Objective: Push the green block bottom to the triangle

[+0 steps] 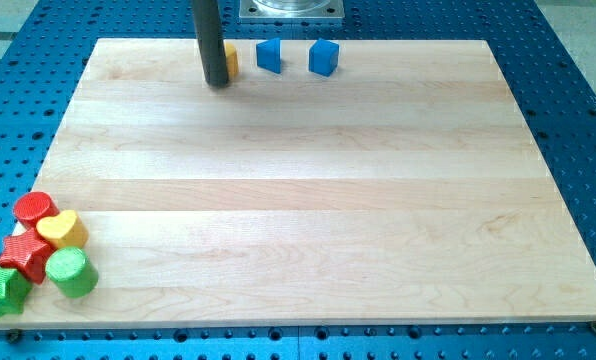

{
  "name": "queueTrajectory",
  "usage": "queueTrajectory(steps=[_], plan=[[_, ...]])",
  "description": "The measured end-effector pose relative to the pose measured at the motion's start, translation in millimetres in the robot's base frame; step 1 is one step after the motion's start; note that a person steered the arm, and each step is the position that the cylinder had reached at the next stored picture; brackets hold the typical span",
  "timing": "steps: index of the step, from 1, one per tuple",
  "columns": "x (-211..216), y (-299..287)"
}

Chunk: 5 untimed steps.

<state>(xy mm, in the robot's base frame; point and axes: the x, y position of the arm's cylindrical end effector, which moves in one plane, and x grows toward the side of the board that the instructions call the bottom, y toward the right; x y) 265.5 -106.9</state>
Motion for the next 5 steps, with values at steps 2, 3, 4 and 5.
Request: queueTrajectory(steps=[2, 3, 4, 5], plan=[[99.7, -148.9], [148.3, -196.8], [157.1, -197.9], [204.2, -197.6]])
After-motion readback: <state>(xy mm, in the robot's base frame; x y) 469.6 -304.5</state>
